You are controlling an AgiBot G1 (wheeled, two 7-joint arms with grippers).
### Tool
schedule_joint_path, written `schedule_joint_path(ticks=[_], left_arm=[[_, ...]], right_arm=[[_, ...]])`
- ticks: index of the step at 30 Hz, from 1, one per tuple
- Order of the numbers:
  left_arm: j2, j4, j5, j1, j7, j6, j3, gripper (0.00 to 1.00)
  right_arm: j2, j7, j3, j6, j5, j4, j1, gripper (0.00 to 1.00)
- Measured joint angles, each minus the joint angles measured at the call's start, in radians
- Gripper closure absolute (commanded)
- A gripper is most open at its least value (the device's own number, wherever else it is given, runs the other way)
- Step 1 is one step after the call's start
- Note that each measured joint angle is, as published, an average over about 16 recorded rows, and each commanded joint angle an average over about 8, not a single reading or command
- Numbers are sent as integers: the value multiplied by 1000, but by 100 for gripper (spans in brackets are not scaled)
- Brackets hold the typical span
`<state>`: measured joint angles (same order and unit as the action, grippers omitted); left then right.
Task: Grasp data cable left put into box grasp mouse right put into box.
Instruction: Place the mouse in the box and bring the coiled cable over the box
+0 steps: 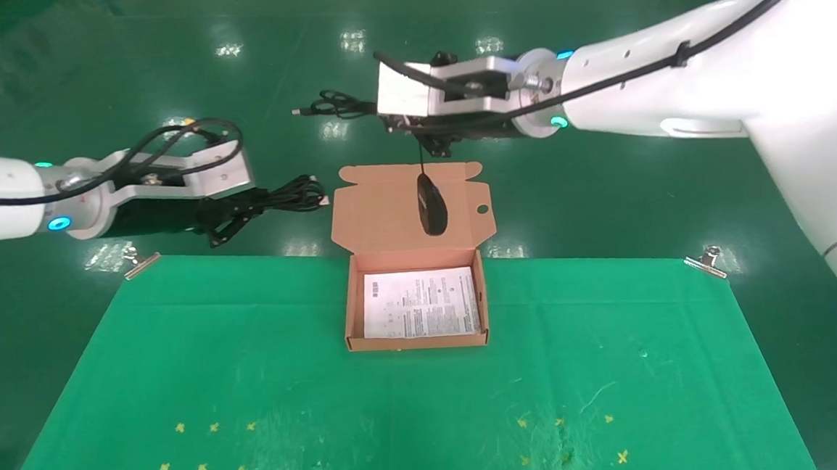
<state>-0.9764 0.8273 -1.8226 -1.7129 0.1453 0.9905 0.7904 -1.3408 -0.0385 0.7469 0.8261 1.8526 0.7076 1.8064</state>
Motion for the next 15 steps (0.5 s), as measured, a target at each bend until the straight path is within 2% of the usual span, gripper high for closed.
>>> schedule_joint_path(ticks=[15], left_arm=[[95, 113, -160, 43, 230, 41, 52, 100]], right_arm=[[-20, 8, 125, -48, -47, -27, -62, 100]])
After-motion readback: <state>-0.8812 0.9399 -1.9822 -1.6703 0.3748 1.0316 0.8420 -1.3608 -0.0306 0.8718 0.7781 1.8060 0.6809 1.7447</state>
